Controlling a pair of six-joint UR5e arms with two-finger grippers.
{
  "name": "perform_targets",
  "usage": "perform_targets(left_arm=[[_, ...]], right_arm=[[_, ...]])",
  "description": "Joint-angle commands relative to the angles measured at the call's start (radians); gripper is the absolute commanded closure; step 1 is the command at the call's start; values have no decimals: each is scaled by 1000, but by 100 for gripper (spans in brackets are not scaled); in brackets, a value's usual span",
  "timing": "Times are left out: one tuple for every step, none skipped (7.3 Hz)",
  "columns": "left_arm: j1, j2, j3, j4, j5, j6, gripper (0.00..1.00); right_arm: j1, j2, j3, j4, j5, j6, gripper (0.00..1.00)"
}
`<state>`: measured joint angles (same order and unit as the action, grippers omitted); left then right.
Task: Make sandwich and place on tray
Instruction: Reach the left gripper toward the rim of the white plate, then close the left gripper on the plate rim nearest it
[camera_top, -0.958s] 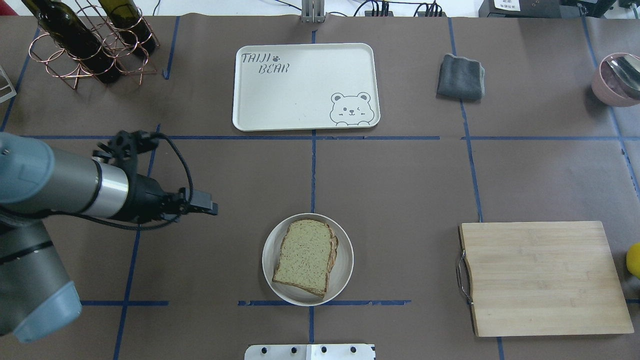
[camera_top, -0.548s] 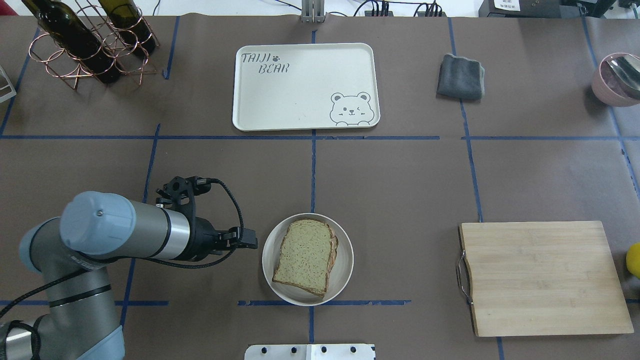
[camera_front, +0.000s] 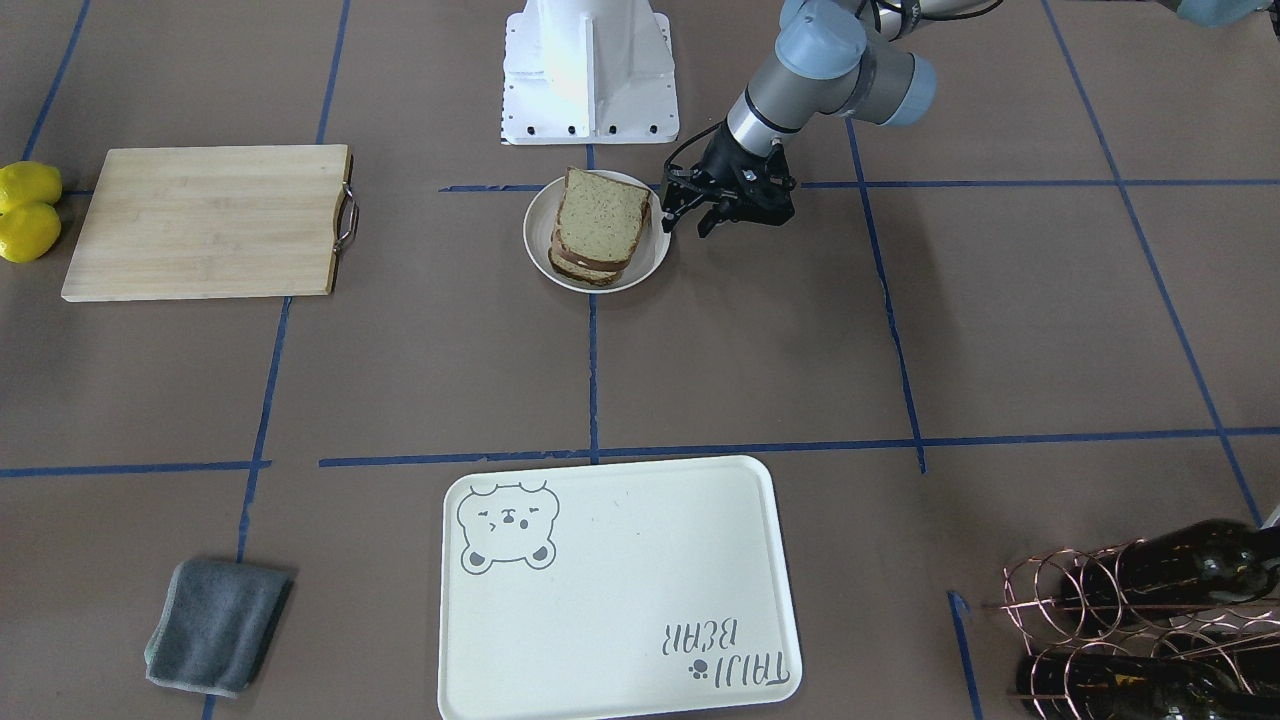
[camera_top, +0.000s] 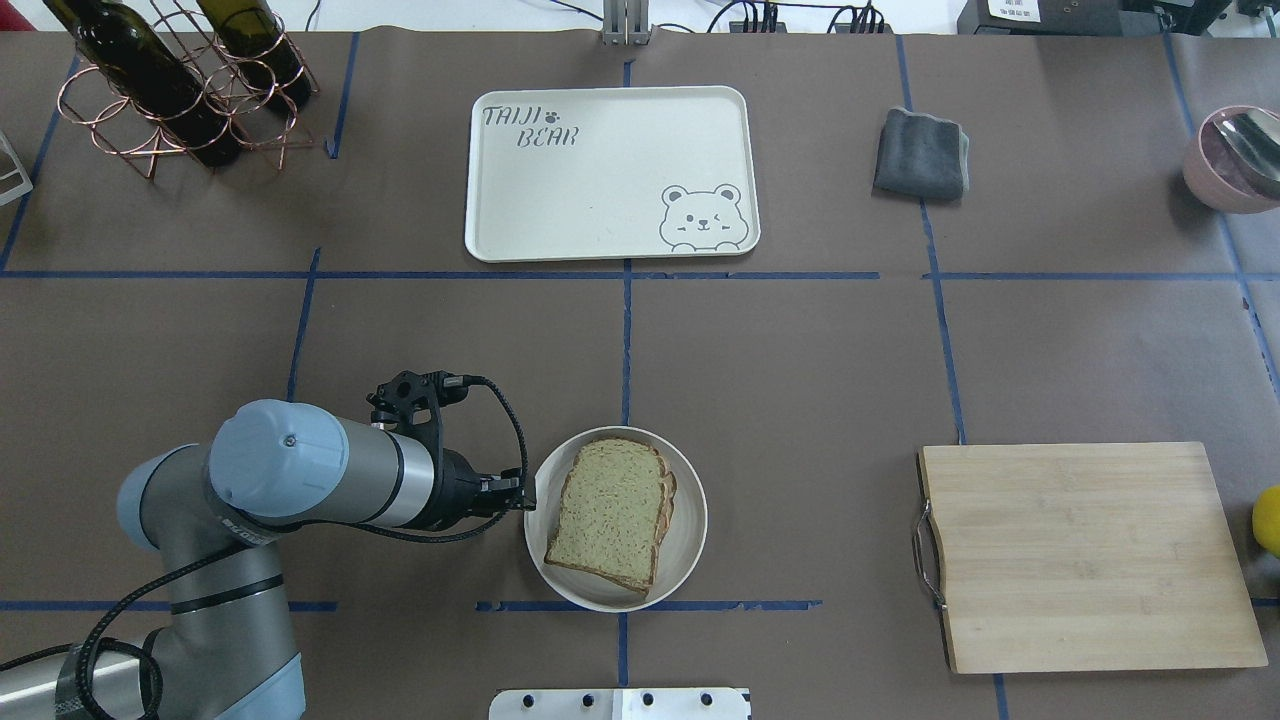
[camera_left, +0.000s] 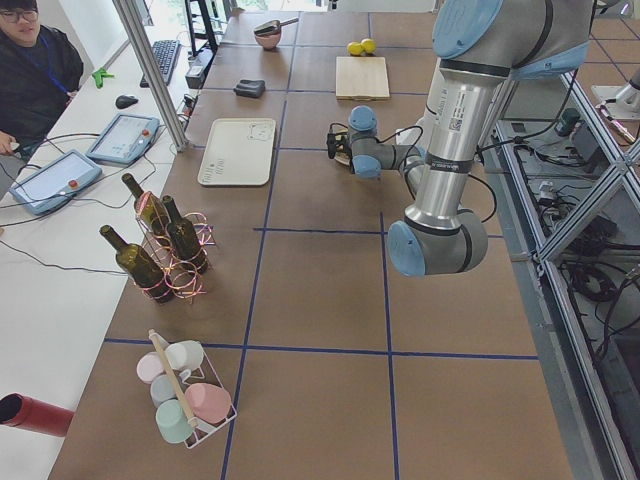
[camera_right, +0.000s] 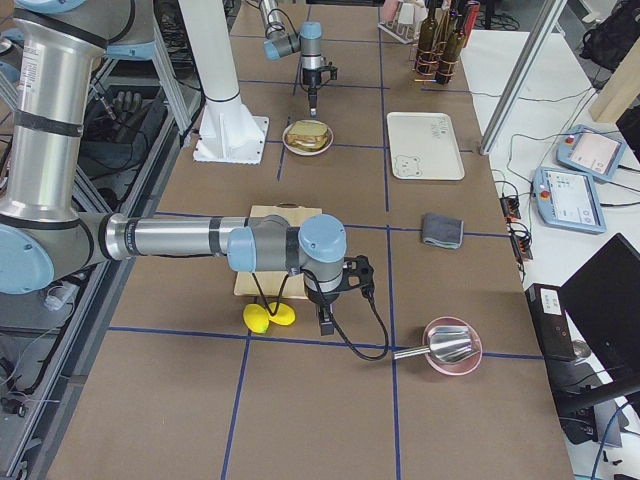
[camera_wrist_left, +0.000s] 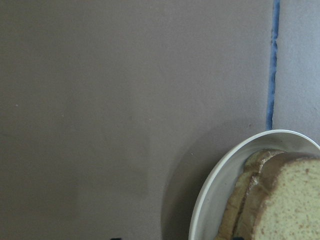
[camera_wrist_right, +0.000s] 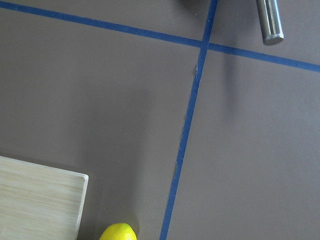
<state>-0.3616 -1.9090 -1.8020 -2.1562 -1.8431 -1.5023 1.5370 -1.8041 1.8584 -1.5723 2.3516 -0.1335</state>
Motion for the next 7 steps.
perform_targets(left_arm=[[9, -13, 22, -4, -1, 1, 47], [21, -25, 35, -4, 1, 1, 47], [24, -25, 38, -5, 1, 2, 51], [24, -28, 38, -4, -1, 2, 63], [24, -30, 38, -5, 1, 2, 79], [26, -30, 38, -5, 1, 2, 93], [26, -32, 38, -7, -1, 4, 100]], right_arm=[[0, 0, 2, 0, 0, 0, 0], [0, 0, 2, 0, 0, 0, 0], [0, 0, 1, 0, 0, 0, 0], [0, 2, 2, 0, 0, 2, 0], [0, 3, 2, 0, 0, 2, 0], [0, 6, 4, 0, 2, 2, 0], [0, 6, 2, 0, 2, 3, 0]])
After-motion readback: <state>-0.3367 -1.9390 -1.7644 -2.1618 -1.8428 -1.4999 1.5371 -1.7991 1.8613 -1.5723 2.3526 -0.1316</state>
